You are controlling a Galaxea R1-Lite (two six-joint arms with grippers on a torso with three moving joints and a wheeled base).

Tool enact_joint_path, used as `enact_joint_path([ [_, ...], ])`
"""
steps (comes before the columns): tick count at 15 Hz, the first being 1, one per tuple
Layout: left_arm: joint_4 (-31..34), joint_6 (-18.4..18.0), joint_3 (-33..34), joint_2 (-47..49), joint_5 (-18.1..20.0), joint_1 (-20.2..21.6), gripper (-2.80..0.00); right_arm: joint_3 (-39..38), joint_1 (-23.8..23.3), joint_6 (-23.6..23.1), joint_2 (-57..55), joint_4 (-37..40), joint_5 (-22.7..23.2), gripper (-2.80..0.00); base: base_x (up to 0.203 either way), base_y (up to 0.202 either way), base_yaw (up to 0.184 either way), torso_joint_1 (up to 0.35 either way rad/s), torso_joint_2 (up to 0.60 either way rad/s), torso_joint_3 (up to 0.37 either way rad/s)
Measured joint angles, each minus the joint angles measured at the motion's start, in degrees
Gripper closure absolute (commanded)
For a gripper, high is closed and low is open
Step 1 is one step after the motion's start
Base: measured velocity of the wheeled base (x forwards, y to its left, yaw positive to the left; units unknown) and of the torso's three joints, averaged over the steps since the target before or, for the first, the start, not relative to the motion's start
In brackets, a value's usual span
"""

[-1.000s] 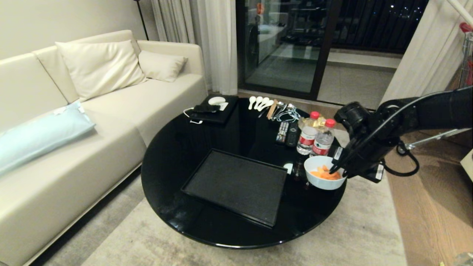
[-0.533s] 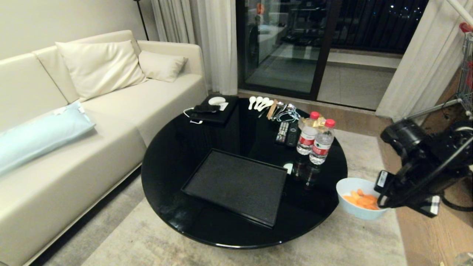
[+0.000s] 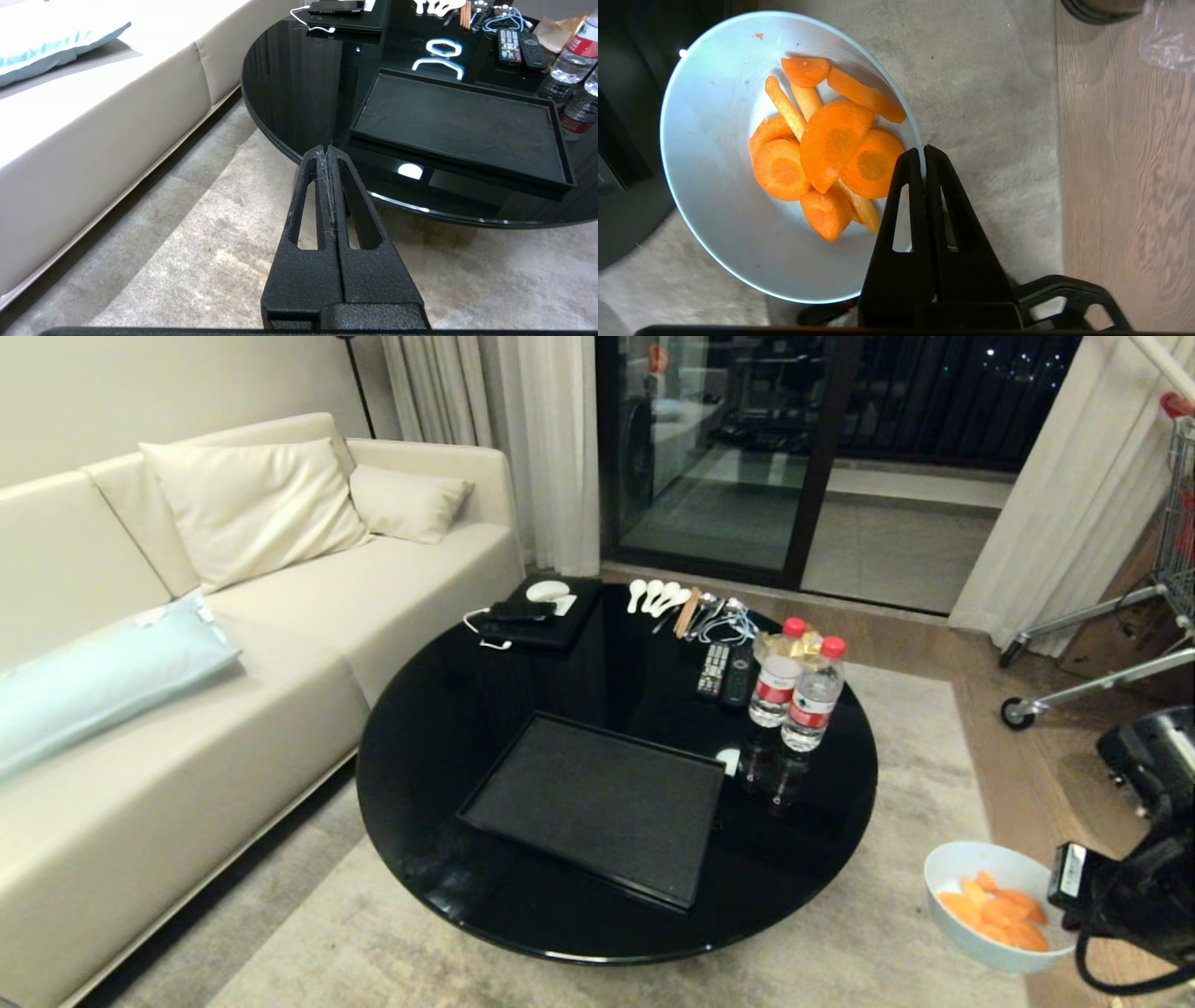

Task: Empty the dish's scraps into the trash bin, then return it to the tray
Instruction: Move the bowl over the trash can

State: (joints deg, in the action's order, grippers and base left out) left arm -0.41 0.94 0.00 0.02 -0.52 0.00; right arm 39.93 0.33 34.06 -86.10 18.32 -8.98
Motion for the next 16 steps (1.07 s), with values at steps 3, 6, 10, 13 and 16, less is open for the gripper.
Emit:
enact_joint_path([
  [3, 0.00, 0.00, 0.00, 0.00, 0.01, 0.00, 0.00, -6.40, -0.09, -2.63, 4.90, -2.37, 1.27, 0.00, 0.000, 0.000, 0.000, 0.000, 0.00, 0.000],
  [6, 0.00, -0.01, 0.00, 0.00, 0.03, 0.00, 0.00, -12.49, -0.09, -4.16, 9.62, -4.75, 2.46, 0.00, 0.000, 0.000, 0.000, 0.000, 0.00, 0.000],
  [10, 0.00, 0.00, 0.00, 0.00, 0.01, 0.00, 0.00, -15.54, -0.11, -4.00, 12.20, -6.99, 2.86, 0.00, 0.000, 0.000, 0.000, 0.000, 0.00, 0.000],
  [13, 0.00, 0.00, 0.00, 0.00, 0.01, 0.00, 0.00, -16.47, -0.11, -3.96, 12.65, -9.11, 2.95, 0.00, 0.000, 0.000, 0.000, 0.000, 0.00, 0.000],
  [16, 0.00, 0.00, 0.00, 0.00, 0.01, 0.00, 0.00, -18.74, -0.15, -3.89, 12.87, -12.69, 2.77, 0.00, 0.000, 0.000, 0.000, 0.000, 0.00, 0.000],
])
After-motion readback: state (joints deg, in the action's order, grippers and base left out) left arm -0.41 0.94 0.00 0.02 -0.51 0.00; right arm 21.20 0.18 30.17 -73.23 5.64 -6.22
